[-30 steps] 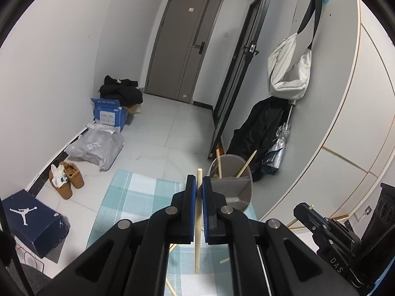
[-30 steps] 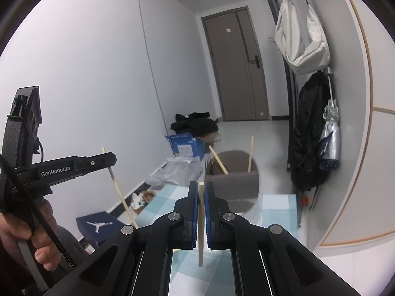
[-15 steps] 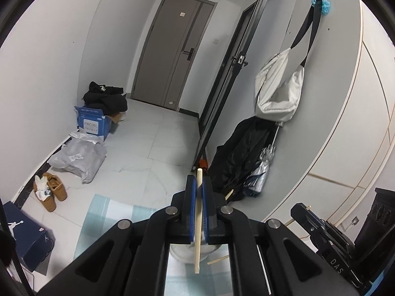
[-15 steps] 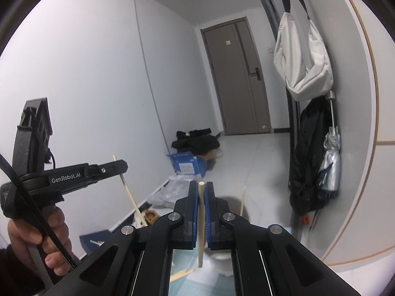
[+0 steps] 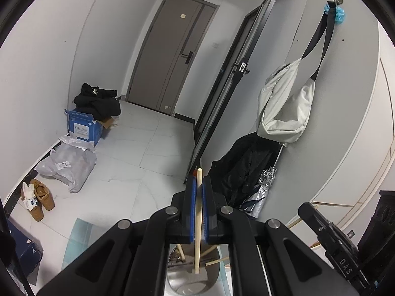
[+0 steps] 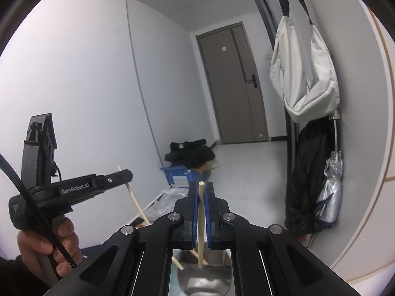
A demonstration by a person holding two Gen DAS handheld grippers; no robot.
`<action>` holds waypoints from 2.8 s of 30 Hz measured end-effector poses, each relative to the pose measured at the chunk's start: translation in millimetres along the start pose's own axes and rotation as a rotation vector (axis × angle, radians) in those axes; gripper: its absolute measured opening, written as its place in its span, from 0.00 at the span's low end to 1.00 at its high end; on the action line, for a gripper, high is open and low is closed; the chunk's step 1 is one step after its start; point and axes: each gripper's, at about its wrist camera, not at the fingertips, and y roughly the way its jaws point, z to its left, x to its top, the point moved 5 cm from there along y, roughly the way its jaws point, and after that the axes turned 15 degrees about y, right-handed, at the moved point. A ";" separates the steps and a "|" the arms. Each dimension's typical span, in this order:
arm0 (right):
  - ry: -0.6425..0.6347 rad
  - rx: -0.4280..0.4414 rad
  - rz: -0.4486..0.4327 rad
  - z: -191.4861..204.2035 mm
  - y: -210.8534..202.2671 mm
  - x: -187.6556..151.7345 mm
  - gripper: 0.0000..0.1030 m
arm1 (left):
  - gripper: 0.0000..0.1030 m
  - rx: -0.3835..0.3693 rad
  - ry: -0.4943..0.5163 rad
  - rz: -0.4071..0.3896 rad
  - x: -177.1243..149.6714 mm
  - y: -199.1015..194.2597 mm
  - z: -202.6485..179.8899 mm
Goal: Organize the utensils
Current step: 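Carry both chopsticks upright to the white holder and lower them in, then open both grippers and lift them away from the white holder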
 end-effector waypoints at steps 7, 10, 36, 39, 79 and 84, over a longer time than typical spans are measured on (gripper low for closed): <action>0.009 -0.020 0.033 -17.8 31.0 7.1 0.04 | 0.01 0.012 0.017 0.019 -4.0 30.1 -2.5; 0.009 -0.023 0.053 -23.3 42.4 5.0 0.04 | 0.01 0.001 0.023 0.029 -7.0 39.2 -2.2; -0.066 -0.015 0.287 -45.3 114.9 -55.9 0.04 | 0.01 -0.116 0.125 0.186 -49.2 66.6 -6.2; -0.066 -0.020 0.321 -46.5 123.1 -63.4 0.05 | 0.01 -0.180 0.114 0.214 -52.8 68.1 -7.3; -0.063 -0.066 0.157 25.6 4.8 -113.1 0.64 | 0.89 0.191 0.069 0.095 -67.3 -61.8 46.6; -0.058 -0.058 0.145 32.4 -2.0 -126.5 0.70 | 0.95 0.260 0.077 0.075 -77.0 -71.1 55.0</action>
